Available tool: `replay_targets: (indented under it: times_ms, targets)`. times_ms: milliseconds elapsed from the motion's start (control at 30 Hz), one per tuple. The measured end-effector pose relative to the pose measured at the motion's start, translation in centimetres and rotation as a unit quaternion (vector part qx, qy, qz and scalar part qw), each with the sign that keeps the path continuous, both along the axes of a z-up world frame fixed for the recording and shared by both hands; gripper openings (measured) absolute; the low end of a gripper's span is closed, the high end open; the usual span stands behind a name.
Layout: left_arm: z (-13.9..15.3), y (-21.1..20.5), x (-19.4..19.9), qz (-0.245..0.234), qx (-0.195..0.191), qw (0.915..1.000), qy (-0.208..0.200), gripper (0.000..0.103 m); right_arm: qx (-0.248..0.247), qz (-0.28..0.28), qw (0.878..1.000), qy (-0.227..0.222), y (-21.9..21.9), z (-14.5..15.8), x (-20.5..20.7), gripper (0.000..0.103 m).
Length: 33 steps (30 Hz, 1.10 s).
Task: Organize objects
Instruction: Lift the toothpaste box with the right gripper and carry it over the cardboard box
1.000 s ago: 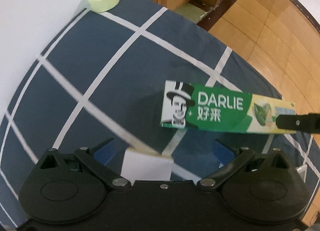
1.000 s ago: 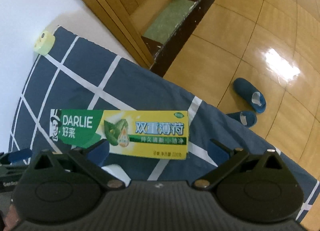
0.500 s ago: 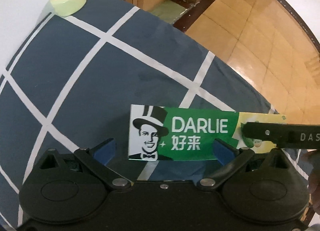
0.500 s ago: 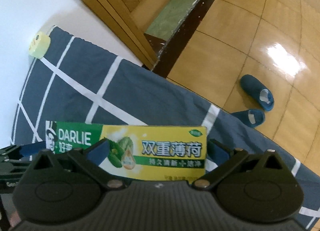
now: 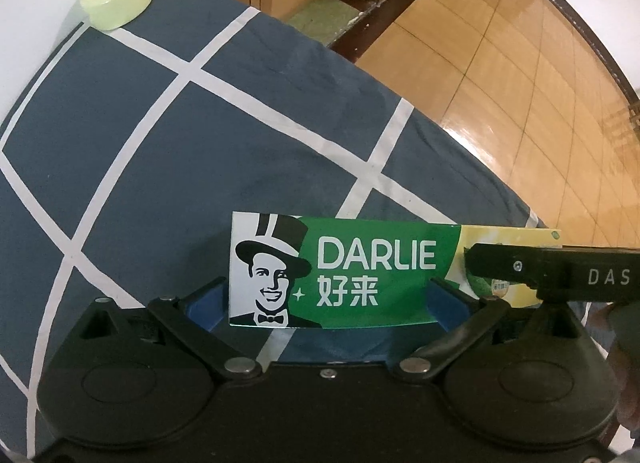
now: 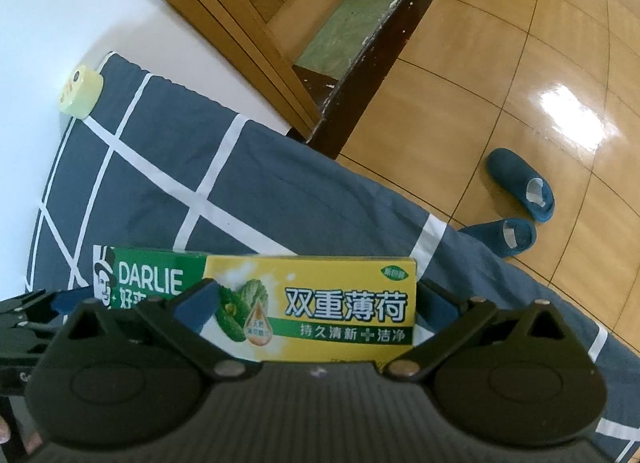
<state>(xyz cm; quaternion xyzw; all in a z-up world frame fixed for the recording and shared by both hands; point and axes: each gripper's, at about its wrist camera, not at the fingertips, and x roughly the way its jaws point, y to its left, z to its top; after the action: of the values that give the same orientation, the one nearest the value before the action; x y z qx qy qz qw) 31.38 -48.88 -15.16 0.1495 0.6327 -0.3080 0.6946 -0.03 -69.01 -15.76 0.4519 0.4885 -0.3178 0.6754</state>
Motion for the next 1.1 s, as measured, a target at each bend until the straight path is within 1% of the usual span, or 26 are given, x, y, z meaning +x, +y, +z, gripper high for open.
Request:
replay_targets:
  times_ms: [133, 267, 433, 567, 833, 1100]
  targets:
    - [0.1, 0.0, -0.2, 0.003, 0.002, 1.0000, -0.001, 0.103, 0.003, 0.000, 1.000, -0.004, 0.0, 0.1, -0.2, 0.103]
    - [0.8, 0.0, -0.5, 0.004, 0.004, 0.9999, -0.011, 0.103, 0.002, 0.003, 1.000, -0.012, 0.1, 0.5, -0.4, 0.103]
    - [2.4, 0.4, -1.0, 0.016, 0.001, 0.9995, -0.026, 0.102, -0.010, 0.012, 1.000, -0.026, 0.4, 1.8, -0.5, 0.103]
    - [4.3, 1.2, -1.6, 0.030, -0.001, 0.9986, -0.043, 0.102, -0.021, 0.025, 0.999, -0.041, 0.7, 3.4, -0.4, 0.103]
    - [8.3, 4.3, -3.5, 0.077, -0.003, 0.9942, -0.075, 0.102, -0.041, 0.066, 0.994, -0.071, 2.8, 7.1, 0.5, 0.103]
    - [11.9, 9.3, -6.8, 0.135, 0.000, 0.9852, -0.105, 0.102, -0.057, 0.122, 0.986, -0.101, 7.1, 10.2, 1.3, 0.103]
